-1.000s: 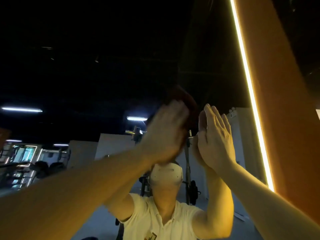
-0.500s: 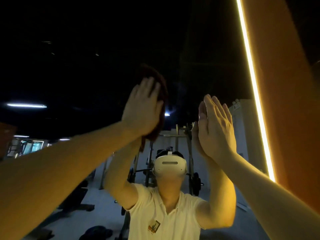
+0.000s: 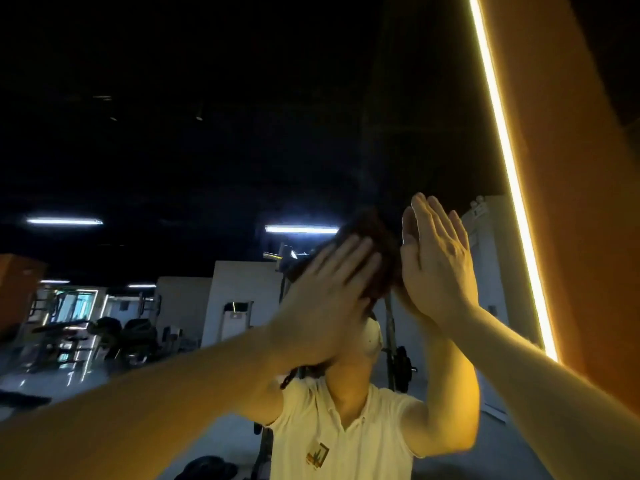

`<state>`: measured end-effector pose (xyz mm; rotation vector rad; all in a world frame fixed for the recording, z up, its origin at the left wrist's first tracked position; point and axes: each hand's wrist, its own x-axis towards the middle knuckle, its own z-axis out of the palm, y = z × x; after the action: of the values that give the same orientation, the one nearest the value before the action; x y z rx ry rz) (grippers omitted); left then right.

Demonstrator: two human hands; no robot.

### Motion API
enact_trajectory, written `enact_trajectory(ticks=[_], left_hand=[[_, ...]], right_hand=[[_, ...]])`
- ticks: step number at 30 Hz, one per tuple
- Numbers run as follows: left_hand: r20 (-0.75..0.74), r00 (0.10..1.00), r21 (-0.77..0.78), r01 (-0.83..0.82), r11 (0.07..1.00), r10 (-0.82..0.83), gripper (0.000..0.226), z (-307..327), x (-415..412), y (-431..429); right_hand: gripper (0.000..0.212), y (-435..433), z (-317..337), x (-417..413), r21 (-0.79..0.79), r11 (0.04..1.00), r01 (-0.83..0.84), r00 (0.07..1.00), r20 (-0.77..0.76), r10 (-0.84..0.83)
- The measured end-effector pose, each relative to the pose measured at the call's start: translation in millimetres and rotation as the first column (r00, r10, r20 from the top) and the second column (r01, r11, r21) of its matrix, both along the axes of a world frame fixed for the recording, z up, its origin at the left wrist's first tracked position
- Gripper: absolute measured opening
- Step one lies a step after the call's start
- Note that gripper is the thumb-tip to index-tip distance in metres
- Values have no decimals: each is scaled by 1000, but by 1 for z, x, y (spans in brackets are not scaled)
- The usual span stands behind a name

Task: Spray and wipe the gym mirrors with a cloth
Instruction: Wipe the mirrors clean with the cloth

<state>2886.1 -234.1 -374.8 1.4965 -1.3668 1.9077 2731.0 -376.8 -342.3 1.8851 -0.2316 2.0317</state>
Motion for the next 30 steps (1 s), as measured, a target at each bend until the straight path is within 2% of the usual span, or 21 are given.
enact_trajectory(ticks=[1,3,4,6,8,11,13,14,17,18,19,21,22,23,24,26,28,30], left_hand=[[98,995,74,-1,997,-7,60,-8,-2,-3],[137,990,245,-62,968,29,60,0,5,0],[107,990,305,-122,944,94,60,13,3,7],[9,990,250,-141,958,144,59,55,-2,13],[-109,983,98,-136,986,147,62,87,-10,6],[-294,955,-57,-71,996,51,60,134,-37,-16],[-381,924,-110,-33,993,-12,60,150,-63,-34],[-383,923,-89,-13,996,-22,60,149,-75,-44],[-238,970,74,63,995,-44,60,122,-97,-68],[-203,978,113,78,991,-54,60,115,-98,-68],[-184,981,136,86,987,-60,60,112,-95,-67],[-146,988,211,83,974,-52,62,116,-93,-60],[-131,990,271,80,959,-46,64,115,-91,-54],[-110,993,331,81,940,-47,65,112,-89,-48],[-86,995,375,83,923,-55,67,108,-86,-40],[-63,993,403,113,908,-96,70,99,-74,-23],[-67,990,345,139,928,-124,74,90,-60,-4],[-158,978,254,174,951,-137,83,77,-44,16]], right_hand=[[57,5,-1,-3,14,999,-32,999,9,32],[56,13,1,-7,25,996,-88,996,-11,88],[56,12,2,-8,34,993,-114,993,-13,114],[58,4,3,-13,10,996,-89,996,-20,89],[61,-13,0,-16,-34,999,3,997,-82,-5],[56,-44,-7,-7,-111,994,5,998,-59,-12],[56,-51,-8,-2,-165,982,-90,996,13,93],[52,-46,-7,-4,-173,967,-188,980,35,197],[38,-15,-5,-32,0,860,-510,859,-36,510],[34,-3,-4,-39,39,828,-559,828,-12,560],[30,7,-3,-45,43,822,-567,822,85,563],[25,16,8,-50,33,876,-481,822,364,438],[26,21,13,-49,38,902,-429,819,436,372],[30,26,17,-46,30,923,-384,840,426,335],[34,32,20,-41,22,933,-359,877,351,329],[47,43,24,-28,75,944,-320,945,91,313],[57,50,24,-12,129,974,-184,976,-95,197],[60,56,26,2,150,988,-42,991,-117,60]])
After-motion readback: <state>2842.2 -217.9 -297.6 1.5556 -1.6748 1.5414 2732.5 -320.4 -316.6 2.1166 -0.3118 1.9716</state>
